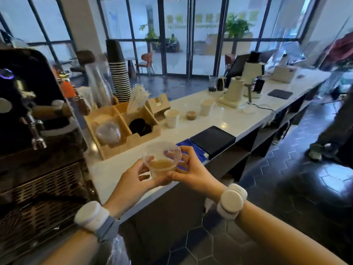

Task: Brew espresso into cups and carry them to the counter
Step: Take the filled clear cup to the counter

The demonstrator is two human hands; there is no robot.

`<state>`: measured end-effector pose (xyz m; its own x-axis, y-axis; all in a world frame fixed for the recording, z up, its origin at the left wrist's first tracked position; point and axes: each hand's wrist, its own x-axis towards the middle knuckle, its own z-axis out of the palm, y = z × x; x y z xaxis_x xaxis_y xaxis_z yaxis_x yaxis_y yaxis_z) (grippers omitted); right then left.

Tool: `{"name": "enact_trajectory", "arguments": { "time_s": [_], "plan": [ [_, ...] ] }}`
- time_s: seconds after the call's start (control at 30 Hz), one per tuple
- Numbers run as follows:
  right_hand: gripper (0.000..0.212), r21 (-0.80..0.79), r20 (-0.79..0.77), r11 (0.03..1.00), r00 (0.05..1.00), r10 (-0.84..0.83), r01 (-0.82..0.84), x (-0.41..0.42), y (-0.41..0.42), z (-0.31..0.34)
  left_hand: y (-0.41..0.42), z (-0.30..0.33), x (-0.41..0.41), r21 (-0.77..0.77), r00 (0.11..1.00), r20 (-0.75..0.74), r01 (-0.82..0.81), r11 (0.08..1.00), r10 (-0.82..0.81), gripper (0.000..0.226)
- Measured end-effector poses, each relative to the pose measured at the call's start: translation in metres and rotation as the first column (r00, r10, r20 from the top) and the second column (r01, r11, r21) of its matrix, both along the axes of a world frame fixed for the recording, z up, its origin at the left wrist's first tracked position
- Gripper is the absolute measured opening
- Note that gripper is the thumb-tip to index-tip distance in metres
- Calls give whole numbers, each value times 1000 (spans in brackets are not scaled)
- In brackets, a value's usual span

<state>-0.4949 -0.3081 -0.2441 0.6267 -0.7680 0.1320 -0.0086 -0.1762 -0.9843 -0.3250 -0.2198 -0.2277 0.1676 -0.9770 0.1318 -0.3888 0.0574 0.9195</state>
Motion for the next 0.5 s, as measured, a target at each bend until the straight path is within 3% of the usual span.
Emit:
{"name": "enact_trajectory", "arguments": {
  "time_s": [0.13, 0.3, 0.5],
  "plan": [
    [62, -25, 1, 997, 998, -69, 69, -39, -35, -3, -42, -3, -36, -22, 999, -16, 41, 999, -41, 57],
    [61, -12, 26, 990, 990, -138, 138, -73, -70, -6, -91, -5, -65, -24, 994, -23, 103, 994, -104, 80],
    [60, -6, 48, 975, 974, -222, 222, -110, -130, -11, -171, -13, -93, -4, 980, -34, 198, 980, -198, 76]
  ]
}}
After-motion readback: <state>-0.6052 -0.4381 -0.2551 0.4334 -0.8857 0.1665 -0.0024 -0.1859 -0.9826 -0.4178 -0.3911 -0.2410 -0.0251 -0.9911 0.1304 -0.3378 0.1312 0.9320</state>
